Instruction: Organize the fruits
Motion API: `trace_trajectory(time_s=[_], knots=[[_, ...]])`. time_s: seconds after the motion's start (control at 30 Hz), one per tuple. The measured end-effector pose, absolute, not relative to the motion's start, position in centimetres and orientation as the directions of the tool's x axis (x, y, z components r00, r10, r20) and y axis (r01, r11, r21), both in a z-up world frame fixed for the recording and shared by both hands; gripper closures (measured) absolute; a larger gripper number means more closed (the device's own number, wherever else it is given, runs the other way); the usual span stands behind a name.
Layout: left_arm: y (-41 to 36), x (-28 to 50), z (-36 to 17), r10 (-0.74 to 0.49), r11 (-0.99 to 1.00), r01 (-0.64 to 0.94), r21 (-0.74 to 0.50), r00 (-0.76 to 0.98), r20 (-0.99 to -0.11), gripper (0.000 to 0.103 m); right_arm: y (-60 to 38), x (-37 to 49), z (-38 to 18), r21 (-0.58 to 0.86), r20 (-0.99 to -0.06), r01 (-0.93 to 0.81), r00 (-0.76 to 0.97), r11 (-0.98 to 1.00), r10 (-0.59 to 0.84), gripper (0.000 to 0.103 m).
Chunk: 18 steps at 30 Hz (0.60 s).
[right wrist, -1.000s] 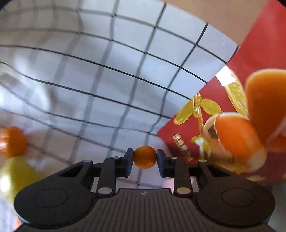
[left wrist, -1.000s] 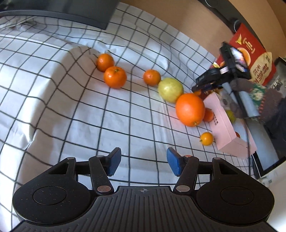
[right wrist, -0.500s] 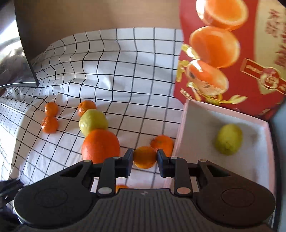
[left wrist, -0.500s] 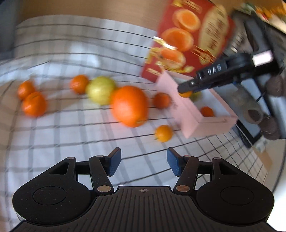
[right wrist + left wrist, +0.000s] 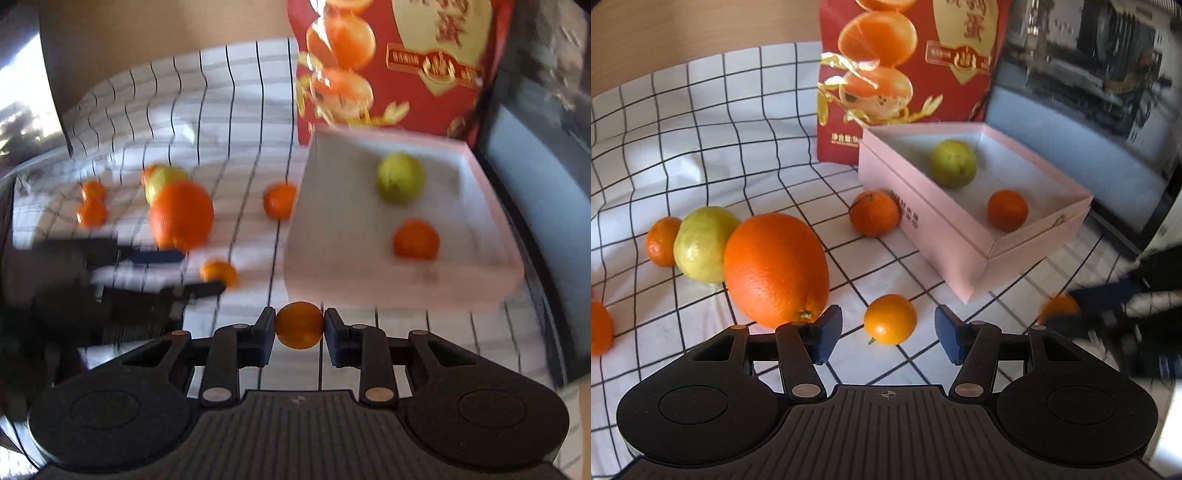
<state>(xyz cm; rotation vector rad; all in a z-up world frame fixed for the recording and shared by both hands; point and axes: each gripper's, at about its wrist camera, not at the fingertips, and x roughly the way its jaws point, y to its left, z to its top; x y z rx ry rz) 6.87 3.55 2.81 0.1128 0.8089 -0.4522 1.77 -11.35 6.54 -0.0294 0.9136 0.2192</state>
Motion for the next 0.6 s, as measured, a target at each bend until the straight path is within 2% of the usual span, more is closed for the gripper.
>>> trace_trajectory(time_s=[0.17,0.2,0.23,0.37,0.6], knots=[[2.3,7.5,1.5,-0.303,0.903,0.428,-0.03,0.589,-0.749,0.051,-11.4,-0.7,4.2,0.104,-0.787,-0.174,0.587,0.979,0.188,0.075],[2.1,7.6,1.4,-0.299,0.905,0.425,-0.028,0.587,-0.752,0.054,-11.5,-1.1,4.1,0.11,-0.784,-0.172,0.59,0.979,0.192,0.075],[2.0,7.8,1.3,-0.294,0.907,0.421,-0.026,0.588,-0.753,0.063,-11.5,-1.3,4.1,0.113,-0.782,-0.172,0.592,0.979,0.194,0.075],[1.9,7.5,1.5,-0.29,0.91,0.414,-0.025,0.59,-0.753,0.064,-11.7,-2.0,4.1,0.115,-0.773,-0.178,0.601,0.977,0.2,0.075],[4.2,3.9,2.3,-0.327,0.914,0.391,-0.107,0.555,-0.764,0.064,-12.3,-2.1,3.8,0.123,-0.774,-0.175,0.6,0.977,0.205,0.075]])
